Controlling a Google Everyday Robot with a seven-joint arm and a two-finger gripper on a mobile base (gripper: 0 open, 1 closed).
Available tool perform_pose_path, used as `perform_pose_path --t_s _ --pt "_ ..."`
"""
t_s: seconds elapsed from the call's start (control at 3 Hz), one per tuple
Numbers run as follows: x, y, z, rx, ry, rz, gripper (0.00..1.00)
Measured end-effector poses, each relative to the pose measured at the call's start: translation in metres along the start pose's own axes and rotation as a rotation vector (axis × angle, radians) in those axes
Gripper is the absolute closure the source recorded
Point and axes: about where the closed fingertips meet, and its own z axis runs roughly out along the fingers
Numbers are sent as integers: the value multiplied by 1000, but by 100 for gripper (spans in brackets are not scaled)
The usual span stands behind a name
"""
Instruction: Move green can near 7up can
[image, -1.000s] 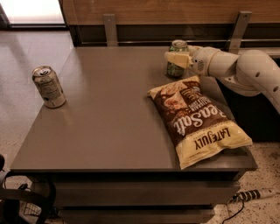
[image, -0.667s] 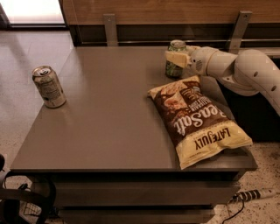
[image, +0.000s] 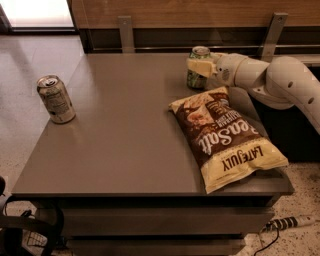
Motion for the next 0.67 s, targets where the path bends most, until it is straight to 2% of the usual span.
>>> perform_pose_path --t_s 0.33,0.67 --pt "-15 3 -3 -5 -1 -18 100" --pt "-53 8 -16 -8 0 -83 100"
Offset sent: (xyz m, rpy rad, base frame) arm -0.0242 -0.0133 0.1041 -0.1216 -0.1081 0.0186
